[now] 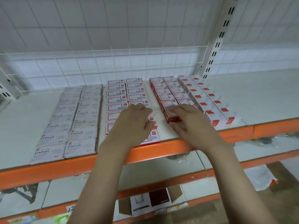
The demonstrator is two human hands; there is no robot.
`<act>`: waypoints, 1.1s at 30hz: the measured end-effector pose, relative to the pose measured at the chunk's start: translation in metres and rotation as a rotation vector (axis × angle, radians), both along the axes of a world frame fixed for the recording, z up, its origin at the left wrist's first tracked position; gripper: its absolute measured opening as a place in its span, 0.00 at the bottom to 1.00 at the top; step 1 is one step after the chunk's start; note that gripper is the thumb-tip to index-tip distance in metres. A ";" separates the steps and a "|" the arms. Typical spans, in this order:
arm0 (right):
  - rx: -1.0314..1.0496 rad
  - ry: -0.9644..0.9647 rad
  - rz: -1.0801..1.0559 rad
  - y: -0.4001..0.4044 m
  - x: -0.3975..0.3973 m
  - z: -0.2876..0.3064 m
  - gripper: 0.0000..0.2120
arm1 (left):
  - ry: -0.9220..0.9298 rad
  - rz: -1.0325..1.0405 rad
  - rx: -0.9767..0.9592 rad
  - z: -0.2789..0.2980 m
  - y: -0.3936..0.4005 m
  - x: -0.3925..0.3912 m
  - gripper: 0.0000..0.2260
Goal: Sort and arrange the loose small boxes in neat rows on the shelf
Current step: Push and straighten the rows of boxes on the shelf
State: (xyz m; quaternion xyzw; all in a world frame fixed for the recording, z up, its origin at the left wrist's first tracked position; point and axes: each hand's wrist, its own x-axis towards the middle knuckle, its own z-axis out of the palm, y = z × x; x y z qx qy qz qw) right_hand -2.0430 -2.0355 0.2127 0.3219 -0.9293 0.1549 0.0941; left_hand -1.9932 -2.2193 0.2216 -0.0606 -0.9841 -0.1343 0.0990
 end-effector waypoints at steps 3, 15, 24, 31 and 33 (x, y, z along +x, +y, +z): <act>0.031 -0.007 0.024 0.005 -0.021 0.005 0.20 | -0.003 -0.074 -0.059 0.005 0.017 -0.028 0.18; 0.343 -0.034 -0.062 0.065 -0.195 0.063 0.19 | -0.127 -0.043 -0.194 0.062 0.094 -0.187 0.16; 0.306 -0.089 0.046 0.101 -0.244 0.015 0.25 | -0.296 0.144 -0.303 0.020 0.129 -0.253 0.17; 0.355 -0.071 0.099 0.100 -0.260 -0.012 0.25 | -0.278 0.270 -0.198 -0.020 0.137 -0.260 0.25; 0.347 -0.063 0.118 0.101 -0.263 -0.014 0.25 | -0.285 0.252 -0.160 -0.025 0.142 -0.261 0.26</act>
